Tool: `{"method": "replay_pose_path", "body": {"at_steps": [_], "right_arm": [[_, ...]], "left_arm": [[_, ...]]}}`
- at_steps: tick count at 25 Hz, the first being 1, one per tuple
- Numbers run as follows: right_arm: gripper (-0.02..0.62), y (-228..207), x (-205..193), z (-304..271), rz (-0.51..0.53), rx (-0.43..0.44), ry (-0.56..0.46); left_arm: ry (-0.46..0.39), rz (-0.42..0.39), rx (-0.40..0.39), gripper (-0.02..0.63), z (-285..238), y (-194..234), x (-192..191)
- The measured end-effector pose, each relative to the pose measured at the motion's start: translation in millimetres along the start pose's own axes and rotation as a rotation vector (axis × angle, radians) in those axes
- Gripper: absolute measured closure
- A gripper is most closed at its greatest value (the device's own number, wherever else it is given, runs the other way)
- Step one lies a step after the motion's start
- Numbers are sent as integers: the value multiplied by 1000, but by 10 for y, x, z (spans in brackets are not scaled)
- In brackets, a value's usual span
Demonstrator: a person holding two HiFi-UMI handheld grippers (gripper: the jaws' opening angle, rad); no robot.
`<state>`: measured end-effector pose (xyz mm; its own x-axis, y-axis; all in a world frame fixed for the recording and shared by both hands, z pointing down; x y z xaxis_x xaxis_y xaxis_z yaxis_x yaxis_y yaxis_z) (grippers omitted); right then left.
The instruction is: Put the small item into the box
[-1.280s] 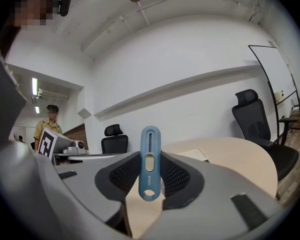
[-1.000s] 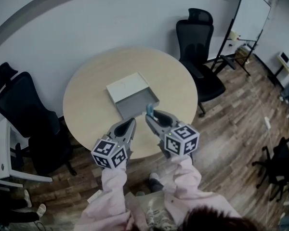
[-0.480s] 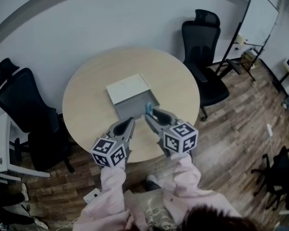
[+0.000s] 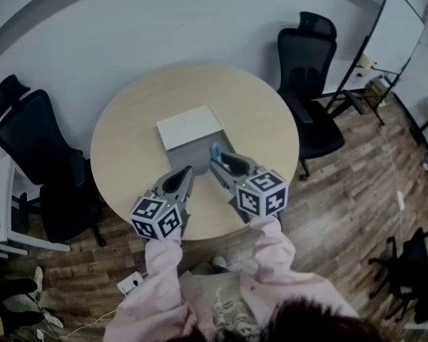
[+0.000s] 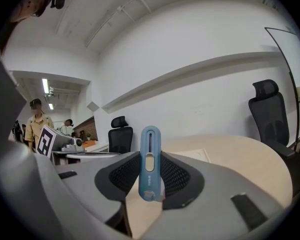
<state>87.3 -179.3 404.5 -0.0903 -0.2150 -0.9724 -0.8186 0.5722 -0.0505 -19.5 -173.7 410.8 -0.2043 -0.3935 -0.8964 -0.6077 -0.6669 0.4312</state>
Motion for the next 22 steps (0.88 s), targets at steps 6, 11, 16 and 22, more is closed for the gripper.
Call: {"method": "replay_pose_path", "body": {"at_steps": [6,11,16,22], "right_arm": [[469,-108,-7,-151,-4,9,9],[469,-171,-45,-327,-20,5,32],[469,-208,-73,-511,-25,-4,59],[469,-244,-151,-627,-31,-13,86]], "left_arm": [[26,19,15,597,-112,154,-48],[56,38,23,597,-174,335,-61],[78,72,-2,597,-267,484,-63],[113,93,-6,597,-345,622,-129]]}}
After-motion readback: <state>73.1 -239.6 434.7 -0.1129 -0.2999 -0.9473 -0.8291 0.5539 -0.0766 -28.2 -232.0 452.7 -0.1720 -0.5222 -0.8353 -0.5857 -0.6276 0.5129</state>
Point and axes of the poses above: the fingertips, and each gripper's own axes: z backward along the fingers, y to its left, x out of its top, the point moved 3 cm from there along z, backward along the fingers, and after that the axes turned 10 degrees about z, right-handed, at the moved point
